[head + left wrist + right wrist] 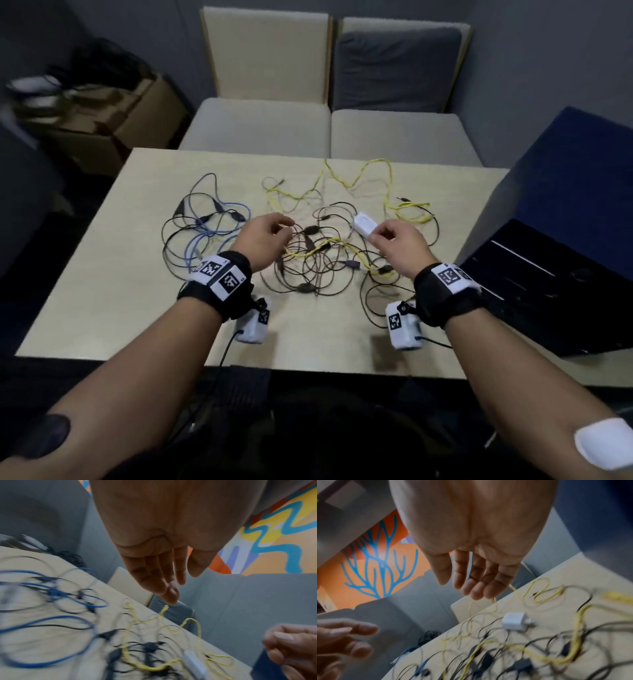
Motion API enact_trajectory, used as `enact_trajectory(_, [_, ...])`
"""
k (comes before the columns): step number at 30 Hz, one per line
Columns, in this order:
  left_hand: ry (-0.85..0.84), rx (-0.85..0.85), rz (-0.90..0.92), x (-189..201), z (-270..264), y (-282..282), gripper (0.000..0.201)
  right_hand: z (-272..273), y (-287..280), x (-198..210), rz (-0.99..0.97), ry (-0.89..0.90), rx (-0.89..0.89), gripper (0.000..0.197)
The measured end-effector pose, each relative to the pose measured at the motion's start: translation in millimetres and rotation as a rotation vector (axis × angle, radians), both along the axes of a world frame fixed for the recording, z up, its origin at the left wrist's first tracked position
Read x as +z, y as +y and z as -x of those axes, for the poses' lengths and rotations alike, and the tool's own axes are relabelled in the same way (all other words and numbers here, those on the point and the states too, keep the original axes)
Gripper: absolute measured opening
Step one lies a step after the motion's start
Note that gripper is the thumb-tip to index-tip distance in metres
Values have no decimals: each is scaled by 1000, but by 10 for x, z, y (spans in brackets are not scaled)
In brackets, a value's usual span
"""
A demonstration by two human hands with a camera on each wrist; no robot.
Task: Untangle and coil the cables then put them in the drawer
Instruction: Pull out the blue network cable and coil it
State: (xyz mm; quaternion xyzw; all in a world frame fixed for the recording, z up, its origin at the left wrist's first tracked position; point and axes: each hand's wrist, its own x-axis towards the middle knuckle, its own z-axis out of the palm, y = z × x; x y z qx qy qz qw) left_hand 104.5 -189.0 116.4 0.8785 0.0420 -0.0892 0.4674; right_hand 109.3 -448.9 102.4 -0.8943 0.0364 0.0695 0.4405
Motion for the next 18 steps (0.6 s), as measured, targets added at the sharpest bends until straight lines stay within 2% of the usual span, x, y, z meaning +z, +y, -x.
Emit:
enact_trajectory(5, [36, 101, -34, -214, 149, 831, 15, -30, 758, -158, 34, 76, 109, 10])
enact_trajectory(8, [-35, 253, 15, -336, 259, 1229, 16, 7, 1178, -259, 84, 106, 204, 7])
enact_trajectory(11, [-51, 384, -26, -463, 398, 1512, 16, 70, 1583, -332, 109, 149, 321, 4])
enact_trajectory(13, [61, 392, -100, -605, 474, 1682, 21, 87, 1847, -405, 145, 199, 440, 8])
enact_trajectory(18, [488, 94, -329, -1007, 637, 1839, 44, 102, 2304, -639, 307, 363, 662, 30])
